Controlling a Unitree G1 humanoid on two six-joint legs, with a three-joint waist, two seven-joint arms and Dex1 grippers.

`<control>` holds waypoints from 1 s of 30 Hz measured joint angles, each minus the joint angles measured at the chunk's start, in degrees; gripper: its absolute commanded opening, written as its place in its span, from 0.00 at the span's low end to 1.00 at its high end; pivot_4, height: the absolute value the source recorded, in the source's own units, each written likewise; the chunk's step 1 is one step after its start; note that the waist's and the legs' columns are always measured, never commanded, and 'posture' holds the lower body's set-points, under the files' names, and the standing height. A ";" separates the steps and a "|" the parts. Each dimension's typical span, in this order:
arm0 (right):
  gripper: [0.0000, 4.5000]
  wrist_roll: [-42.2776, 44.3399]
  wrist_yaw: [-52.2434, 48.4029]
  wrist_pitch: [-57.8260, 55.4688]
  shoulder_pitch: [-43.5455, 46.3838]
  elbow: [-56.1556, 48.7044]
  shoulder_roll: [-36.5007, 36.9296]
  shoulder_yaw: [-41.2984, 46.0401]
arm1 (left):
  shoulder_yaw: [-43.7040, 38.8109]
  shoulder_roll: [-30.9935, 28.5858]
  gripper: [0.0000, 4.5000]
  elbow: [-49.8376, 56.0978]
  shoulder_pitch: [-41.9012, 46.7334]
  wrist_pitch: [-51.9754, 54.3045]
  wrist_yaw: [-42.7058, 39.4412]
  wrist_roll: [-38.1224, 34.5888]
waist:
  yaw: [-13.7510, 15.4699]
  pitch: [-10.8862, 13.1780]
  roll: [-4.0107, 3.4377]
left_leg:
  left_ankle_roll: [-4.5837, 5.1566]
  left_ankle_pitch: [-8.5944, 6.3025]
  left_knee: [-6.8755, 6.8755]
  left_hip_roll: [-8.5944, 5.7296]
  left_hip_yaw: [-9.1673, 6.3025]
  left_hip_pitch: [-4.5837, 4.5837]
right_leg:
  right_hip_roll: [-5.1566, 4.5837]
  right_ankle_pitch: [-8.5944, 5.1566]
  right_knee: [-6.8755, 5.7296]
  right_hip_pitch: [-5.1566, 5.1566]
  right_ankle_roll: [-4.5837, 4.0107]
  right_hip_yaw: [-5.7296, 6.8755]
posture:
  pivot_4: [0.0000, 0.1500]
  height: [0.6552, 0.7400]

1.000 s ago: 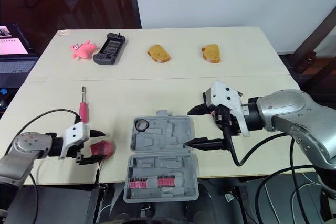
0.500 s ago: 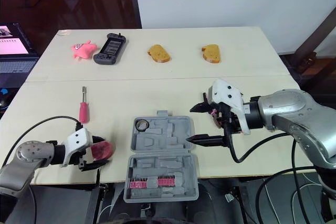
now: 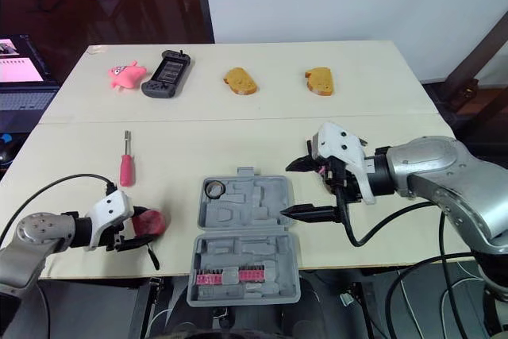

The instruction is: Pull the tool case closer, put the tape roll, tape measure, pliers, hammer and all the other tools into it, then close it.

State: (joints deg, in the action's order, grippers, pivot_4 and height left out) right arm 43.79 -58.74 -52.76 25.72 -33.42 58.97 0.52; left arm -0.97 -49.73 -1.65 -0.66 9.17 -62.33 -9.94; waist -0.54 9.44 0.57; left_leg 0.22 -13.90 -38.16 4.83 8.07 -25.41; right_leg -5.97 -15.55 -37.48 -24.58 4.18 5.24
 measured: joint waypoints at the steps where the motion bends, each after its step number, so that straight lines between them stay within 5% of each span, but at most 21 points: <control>1: 1.00 -1.36 0.63 1.35 0.01 -0.05 -0.49 -0.40 | 0.01 -0.21 0.65 0.13 1.38 -0.03 -0.71 -0.46 | 0.06 -0.01 0.01 | 0.00 0.00 -0.02 0.00 -0.02 -0.01 | 0.00 0.00 0.00 0.01 0.00 0.03 | 1.00 0.75; 6: 1.00 -5.36 6.20 3.07 -1.55 -1.50 -3.87 -2.43 | 0.67 -3.21 0.65 2.12 8.78 1.19 -5.55 -1.21 | -0.10 -0.01 0.03 | -0.04 0.03 -0.03 -0.11 0.00 -0.02 | 0.07 0.05 -0.04 0.03 0.08 0.02 | 1.00 0.75; 10: 1.00 0.42 11.31 -5.35 -0.37 -1.84 -7.56 -2.10 | 3.10 -3.34 0.65 6.89 14.62 4.78 -10.24 -4.13 | -0.09 -0.01 0.04 | -0.10 0.08 -0.06 -0.11 0.00 0.00 | 0.10 0.08 -0.18 0.03 0.15 0.03 | 1.00 0.75; 18: 1.00 31.86 33.24 -32.58 9.27 10.79 -22.97 2.58 | 7.13 -1.58 0.65 15.90 23.38 13.33 -14.36 -10.02 | 0.07 -0.01 0.14 | -0.28 0.21 -0.06 -0.09 -0.24 0.01 | 0.29 0.06 -0.53 0.01 0.10 0.03 | 1.00 0.75; 24: 1.00 62.95 62.02 -21.61 4.86 21.30 -21.87 -8.52 | 9.72 -1.48 0.65 19.51 24.09 16.95 -13.93 -10.68 | -0.14 -0.01 0.16 | -0.31 0.24 -0.08 -0.09 -0.23 0.02 | 0.33 0.07 -0.56 0.02 0.11 0.03 | 1.00 0.75; 30: 1.00 67.63 71.42 -13.67 2.33 21.61 -29.21 -10.10 | 11.01 -1.29 0.65 21.83 25.37 19.08 -13.09 -10.88 | -0.05 -0.01 0.17 | -0.32 0.25 -0.08 -0.07 -0.30 0.01 | 0.36 0.07 -0.56 0.03 0.13 0.02 | 1.00 0.75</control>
State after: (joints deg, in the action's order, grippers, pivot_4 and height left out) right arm 111.42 12.69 -66.43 28.05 -11.81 29.75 -9.58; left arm 10.04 -51.02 20.17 24.70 28.25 -75.42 -20.82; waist -0.59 9.43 0.74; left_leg -0.10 -13.65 -38.24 4.75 7.77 -25.40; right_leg -5.61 -15.48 -38.04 -24.55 4.30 5.27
